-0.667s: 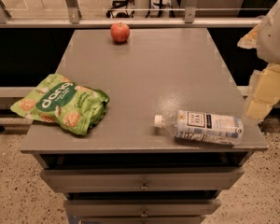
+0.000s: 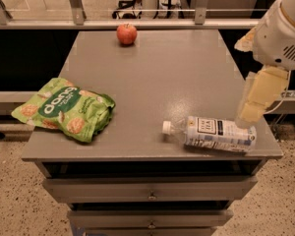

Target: Move green rice chip bag near apple

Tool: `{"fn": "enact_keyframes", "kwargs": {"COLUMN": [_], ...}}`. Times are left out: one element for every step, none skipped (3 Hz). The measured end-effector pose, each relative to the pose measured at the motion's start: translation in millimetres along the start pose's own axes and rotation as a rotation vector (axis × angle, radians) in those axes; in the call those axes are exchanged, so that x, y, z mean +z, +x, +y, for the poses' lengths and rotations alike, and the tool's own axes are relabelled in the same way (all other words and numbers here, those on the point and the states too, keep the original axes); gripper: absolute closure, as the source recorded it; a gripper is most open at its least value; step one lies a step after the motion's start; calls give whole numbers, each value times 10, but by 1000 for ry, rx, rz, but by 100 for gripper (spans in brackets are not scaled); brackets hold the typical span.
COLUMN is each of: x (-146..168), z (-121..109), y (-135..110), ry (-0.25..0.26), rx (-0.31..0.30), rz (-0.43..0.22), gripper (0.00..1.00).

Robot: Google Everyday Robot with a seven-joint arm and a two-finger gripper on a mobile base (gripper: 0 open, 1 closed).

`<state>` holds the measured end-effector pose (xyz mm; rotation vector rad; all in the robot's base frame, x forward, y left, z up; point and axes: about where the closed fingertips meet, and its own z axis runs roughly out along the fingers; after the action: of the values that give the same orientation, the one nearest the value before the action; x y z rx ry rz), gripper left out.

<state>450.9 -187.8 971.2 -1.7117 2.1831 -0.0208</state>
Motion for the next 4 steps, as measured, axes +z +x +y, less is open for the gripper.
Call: {"fn": "enact_keyframes", "kwargs": {"x": [297, 693, 967, 1436], "z": [-41, -37, 2, 40], "y": [-541, -1135, -1561, -2046], "ry": [-28, -81, -126, -194], "rx": [-23, -37, -48, -30], "rz": [-107, -214, -274, -317], "gripper": [0, 0, 0, 0]}}
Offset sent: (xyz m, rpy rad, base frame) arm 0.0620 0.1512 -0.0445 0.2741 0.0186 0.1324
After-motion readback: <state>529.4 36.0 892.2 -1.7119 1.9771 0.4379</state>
